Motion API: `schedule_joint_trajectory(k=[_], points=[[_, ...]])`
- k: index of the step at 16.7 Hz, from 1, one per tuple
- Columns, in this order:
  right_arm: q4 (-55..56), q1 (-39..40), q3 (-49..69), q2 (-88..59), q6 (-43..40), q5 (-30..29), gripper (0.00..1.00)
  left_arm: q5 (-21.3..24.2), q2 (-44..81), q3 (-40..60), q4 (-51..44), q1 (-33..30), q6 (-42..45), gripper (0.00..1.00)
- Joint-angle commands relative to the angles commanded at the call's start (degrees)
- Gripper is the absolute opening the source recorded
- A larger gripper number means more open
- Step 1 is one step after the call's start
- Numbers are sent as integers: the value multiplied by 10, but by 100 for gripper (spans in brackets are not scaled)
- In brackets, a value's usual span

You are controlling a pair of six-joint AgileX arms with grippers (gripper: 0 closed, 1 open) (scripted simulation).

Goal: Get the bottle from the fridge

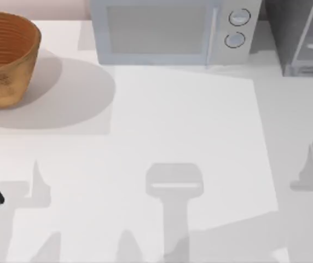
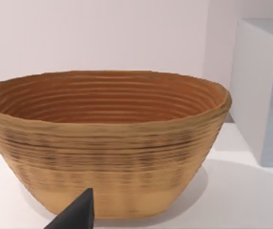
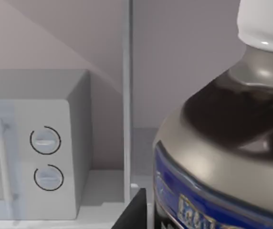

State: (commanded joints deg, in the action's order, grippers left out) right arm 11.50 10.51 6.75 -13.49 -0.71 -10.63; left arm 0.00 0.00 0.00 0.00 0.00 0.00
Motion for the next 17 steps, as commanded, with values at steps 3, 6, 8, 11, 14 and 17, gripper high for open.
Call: schedule_joint_trajectory(k=[3, 6, 8, 11, 14, 17], points=[[83, 88, 43, -126, 0, -90, 0, 0, 0, 0, 0, 0, 0, 100], [169, 190, 85, -283, 5, -194, 0, 0, 0, 0, 0, 0, 0, 100], [227, 261, 113, -397, 9, -267, 0, 0, 0, 0, 0, 0, 0, 100], [316, 367, 157, -563, 16, -374, 0, 0, 0, 0, 0, 0, 0, 100], [403, 463, 204, -709, 20, -472, 0, 0, 0, 0, 0, 0, 0, 100], [480, 540, 247, -818, 22, -550, 0, 0, 0, 0, 0, 0, 0, 100]])
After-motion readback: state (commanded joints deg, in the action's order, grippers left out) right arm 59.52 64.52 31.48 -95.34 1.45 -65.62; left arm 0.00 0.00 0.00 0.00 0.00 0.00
